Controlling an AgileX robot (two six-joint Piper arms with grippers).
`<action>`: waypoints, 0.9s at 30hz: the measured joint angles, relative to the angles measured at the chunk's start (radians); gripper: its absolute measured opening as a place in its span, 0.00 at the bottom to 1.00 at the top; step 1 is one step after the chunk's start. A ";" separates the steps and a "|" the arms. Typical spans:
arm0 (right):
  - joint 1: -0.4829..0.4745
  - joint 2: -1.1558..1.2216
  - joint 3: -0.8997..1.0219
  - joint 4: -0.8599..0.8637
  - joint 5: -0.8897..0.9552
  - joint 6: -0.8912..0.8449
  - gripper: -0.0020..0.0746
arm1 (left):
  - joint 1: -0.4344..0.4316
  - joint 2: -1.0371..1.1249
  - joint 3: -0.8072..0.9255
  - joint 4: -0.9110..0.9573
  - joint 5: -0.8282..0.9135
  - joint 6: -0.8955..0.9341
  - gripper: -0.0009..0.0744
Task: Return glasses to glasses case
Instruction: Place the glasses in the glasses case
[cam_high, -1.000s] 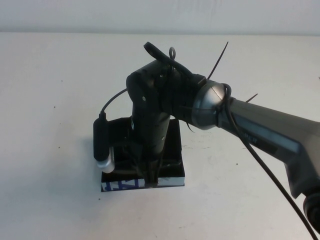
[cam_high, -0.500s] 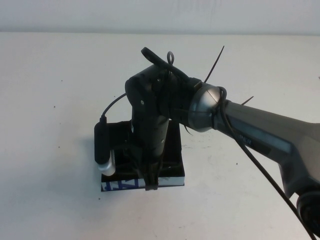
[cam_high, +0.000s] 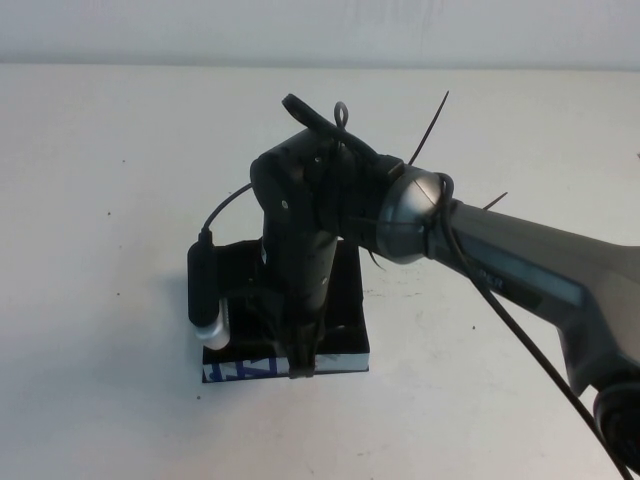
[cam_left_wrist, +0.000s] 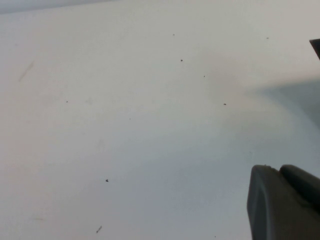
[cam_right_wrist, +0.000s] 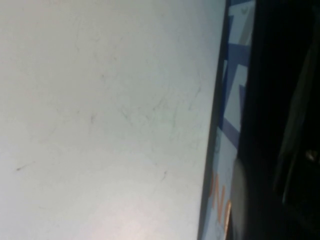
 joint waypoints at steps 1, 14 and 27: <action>0.000 0.000 0.000 0.000 -0.003 0.000 0.21 | 0.000 0.000 0.000 0.000 0.000 0.000 0.01; 0.000 -0.041 0.000 -0.079 -0.007 0.027 0.22 | 0.000 0.000 0.000 0.000 0.000 0.000 0.01; -0.005 -0.355 0.130 -0.139 0.026 0.400 0.06 | 0.000 0.000 0.000 0.000 0.000 0.000 0.01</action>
